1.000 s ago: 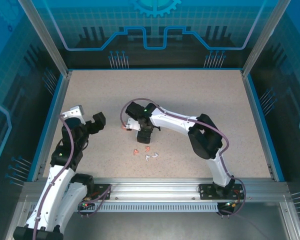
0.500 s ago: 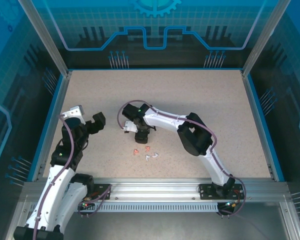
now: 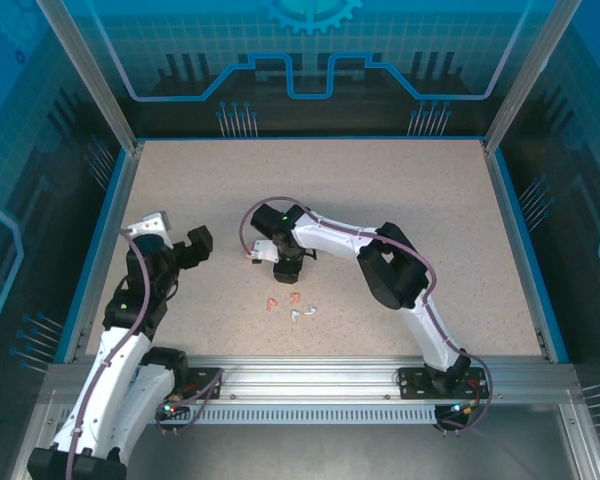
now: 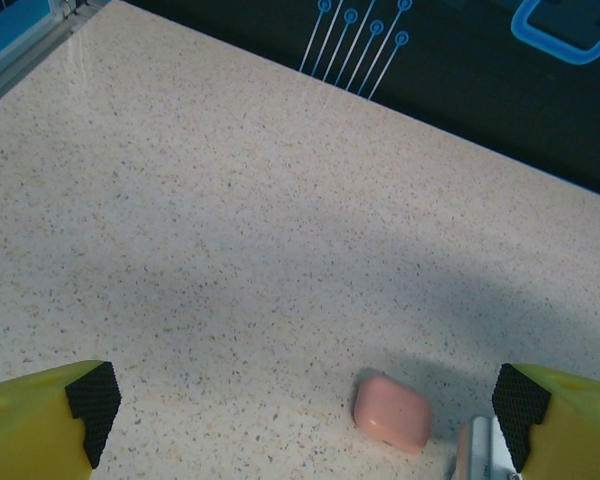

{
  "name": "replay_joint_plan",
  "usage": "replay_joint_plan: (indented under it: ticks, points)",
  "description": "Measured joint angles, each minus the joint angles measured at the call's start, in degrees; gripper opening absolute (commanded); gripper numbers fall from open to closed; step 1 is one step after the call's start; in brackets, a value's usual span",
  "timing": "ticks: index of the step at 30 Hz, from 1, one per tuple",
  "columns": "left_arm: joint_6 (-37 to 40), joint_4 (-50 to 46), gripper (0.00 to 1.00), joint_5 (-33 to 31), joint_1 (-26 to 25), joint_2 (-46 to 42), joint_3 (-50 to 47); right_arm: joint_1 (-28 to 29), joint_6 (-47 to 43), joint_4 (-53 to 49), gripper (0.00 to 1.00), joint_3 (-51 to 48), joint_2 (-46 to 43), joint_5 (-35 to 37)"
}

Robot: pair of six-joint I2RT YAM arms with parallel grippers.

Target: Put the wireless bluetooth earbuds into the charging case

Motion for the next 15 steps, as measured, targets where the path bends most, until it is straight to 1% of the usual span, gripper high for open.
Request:
replay_joint_plan:
  ticks: [5, 8, 11, 15]
  points:
    - [-1.1, 0.3, 0.99, 3.2, 0.0, 0.8, -0.4, -0.1, 0.0, 4.2, 0.43, -4.5, -2.8, -0.2]
    - [-1.8, 1.2, 0.98, 6.6, 0.0, 2.0, -0.6, -0.4, 0.0, 6.6, 0.42, -8.3, -5.7, -0.5]
    - [-3.4, 3.2, 0.97, 11.0, 0.0, 4.1, -1.4, -1.0, 0.0, 9.5, 0.43, -12.9, -10.5, -0.9]
    - [-6.0, 6.6, 0.91, 17.7, 0.1, 7.6, -2.3, -2.2, 0.2, 13.7, 0.43, -19.9, -19.7, -1.5]
